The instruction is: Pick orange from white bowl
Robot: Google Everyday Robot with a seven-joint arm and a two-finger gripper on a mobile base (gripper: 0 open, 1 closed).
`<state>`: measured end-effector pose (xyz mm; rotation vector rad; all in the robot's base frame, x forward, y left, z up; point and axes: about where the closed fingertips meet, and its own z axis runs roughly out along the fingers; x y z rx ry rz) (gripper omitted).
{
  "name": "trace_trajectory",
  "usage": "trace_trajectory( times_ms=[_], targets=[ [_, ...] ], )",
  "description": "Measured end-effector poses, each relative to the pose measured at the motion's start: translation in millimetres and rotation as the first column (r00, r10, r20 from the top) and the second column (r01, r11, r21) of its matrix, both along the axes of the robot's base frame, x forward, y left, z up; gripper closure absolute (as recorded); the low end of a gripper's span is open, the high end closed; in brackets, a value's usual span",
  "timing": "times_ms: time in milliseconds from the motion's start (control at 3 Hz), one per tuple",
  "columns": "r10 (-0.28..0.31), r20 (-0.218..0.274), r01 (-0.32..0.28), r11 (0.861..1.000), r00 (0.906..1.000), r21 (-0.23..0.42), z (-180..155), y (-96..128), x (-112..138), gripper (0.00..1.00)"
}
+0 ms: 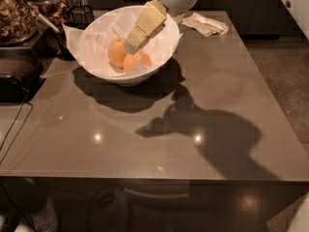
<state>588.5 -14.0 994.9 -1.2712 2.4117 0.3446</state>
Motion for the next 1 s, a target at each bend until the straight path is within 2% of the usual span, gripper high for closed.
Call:
trace_trajectory(
  times_ms=[333, 667, 1000],
  targets=[
    [0.012, -0.006, -0.012, 0.999, 0.9999, -0.042, -4.2, 25.9, 15.8, 0.0],
    [0.016, 0.003, -0.016, 0.999, 0.9999, -0.033, -3.1, 30.5, 17.1, 0.0],
    [-0.005, -0.017, 0.005, 1.0, 0.9998, 0.018, -12.2, 34.1, 24.5, 0.0]
  ],
)
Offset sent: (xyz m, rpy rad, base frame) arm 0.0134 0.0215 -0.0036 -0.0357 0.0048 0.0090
